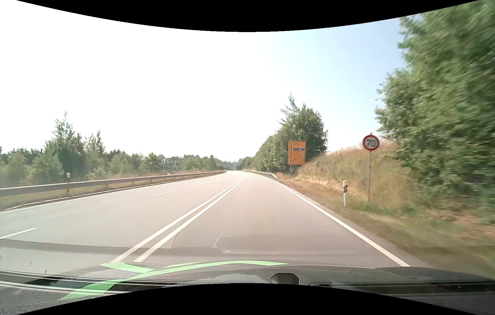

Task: Follow the waypoints while adhering to traffic rules and regulations

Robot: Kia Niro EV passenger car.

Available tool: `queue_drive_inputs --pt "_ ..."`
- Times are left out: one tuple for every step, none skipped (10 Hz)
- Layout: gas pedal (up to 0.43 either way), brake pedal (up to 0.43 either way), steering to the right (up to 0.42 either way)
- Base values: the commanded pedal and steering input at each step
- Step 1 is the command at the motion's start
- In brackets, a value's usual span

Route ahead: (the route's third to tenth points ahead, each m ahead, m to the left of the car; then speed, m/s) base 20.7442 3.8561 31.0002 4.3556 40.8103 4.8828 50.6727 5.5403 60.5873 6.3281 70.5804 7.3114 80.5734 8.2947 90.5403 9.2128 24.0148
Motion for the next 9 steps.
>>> queue_drive_inputs --pt "0.000 0.018 -0.010" --pt "0.000 0.049 -0.010" --pt "0.000 0.061 -0.010" --pt "0.000 0.073 -0.009" --pt "0.000 0.073 -0.009" --pt "0.000 0.073 -0.009" --pt "0.000 0.079 -0.009" --pt "0.000 0.079 -0.009" --pt "0.000 0.085 -0.009"
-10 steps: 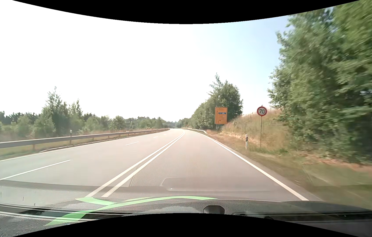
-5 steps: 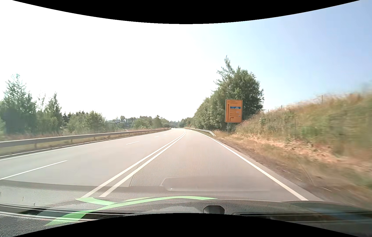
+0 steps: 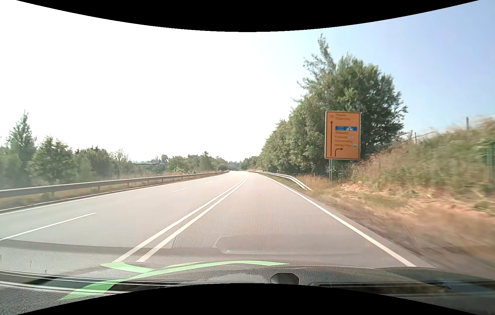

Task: Follow the waypoints while adhering to traffic rules and regulations

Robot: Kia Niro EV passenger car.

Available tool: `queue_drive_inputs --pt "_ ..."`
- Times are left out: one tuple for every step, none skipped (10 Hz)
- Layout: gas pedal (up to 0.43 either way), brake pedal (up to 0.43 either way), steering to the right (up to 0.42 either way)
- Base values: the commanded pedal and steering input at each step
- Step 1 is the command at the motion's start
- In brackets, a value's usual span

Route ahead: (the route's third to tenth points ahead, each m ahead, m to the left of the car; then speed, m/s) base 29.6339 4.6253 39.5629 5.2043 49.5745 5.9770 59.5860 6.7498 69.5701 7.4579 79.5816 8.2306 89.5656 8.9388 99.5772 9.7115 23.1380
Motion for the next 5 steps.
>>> queue_drive_inputs --pt "0.000 0.085 -0.009" --pt "0.000 0.085 -0.009" --pt "0.000 0.085 -0.009" --pt "0.000 0.085 -0.009" --pt "0.000 0.085 -0.009"
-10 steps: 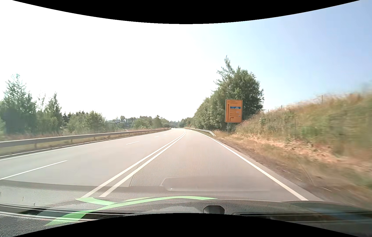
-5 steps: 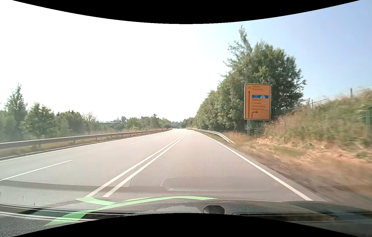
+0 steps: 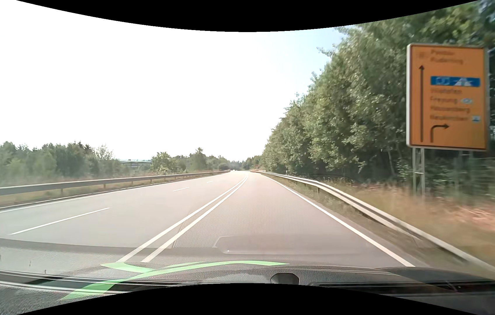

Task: Follow the waypoints while adhering to traffic rules and regulations

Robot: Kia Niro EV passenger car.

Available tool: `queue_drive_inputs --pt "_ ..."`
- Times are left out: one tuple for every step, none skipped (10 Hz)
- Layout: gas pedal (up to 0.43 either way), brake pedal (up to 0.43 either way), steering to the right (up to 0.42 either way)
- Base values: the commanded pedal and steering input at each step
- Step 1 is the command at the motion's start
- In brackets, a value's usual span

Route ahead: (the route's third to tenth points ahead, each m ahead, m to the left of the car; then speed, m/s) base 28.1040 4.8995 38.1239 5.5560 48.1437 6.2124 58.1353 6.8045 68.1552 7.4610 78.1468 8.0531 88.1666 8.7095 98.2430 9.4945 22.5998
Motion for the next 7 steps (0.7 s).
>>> queue_drive_inputs --pt "0.000 0.085 -0.009" --pt "0.000 0.085 -0.009" --pt "0.000 0.079 -0.009" --pt "0.000 0.079 -0.009" --pt "0.000 0.079 -0.009" --pt "0.000 0.073 -0.009" --pt "0.000 0.061 -0.009"
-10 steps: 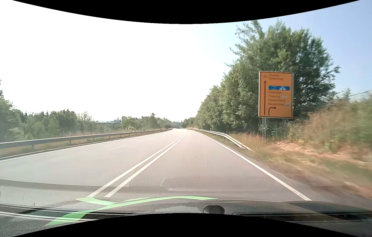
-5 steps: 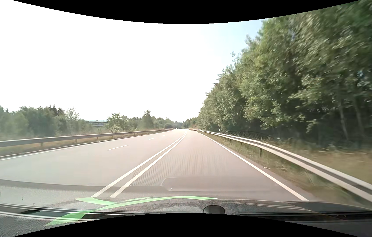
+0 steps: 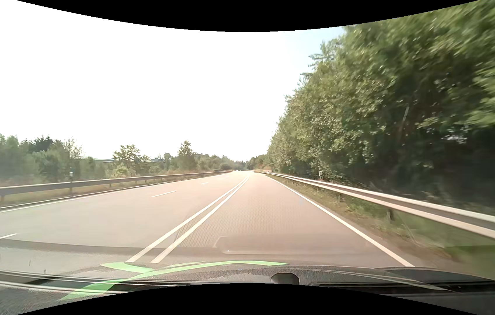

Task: Follow the waypoints while adhering to traffic rules and regulations

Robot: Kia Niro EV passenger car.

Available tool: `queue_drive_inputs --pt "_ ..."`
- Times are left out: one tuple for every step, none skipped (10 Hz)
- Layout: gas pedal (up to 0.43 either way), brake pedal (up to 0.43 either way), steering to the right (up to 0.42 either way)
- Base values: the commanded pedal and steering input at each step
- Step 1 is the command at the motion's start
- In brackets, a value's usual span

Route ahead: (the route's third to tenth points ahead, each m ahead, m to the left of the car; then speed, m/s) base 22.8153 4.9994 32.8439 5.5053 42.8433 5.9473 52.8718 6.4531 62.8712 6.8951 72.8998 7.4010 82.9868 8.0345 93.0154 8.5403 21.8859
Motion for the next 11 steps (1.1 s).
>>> queue_drive_inputs --pt "0.000 0.061 -0.009" --pt "0.000 0.061 -0.009" --pt "0.000 0.018 -0.008" --pt "0.000 0.000 -0.008" --pt "0.000 0.000 -0.008" --pt "0.000 0.000 -0.008" --pt "0.000 0.000 -0.007" --pt "0.000 0.000 -0.007" --pt "0.000 0.000 -0.006" --pt "0.000 0.000 -0.005" --pt "0.000 0.000 -0.005"
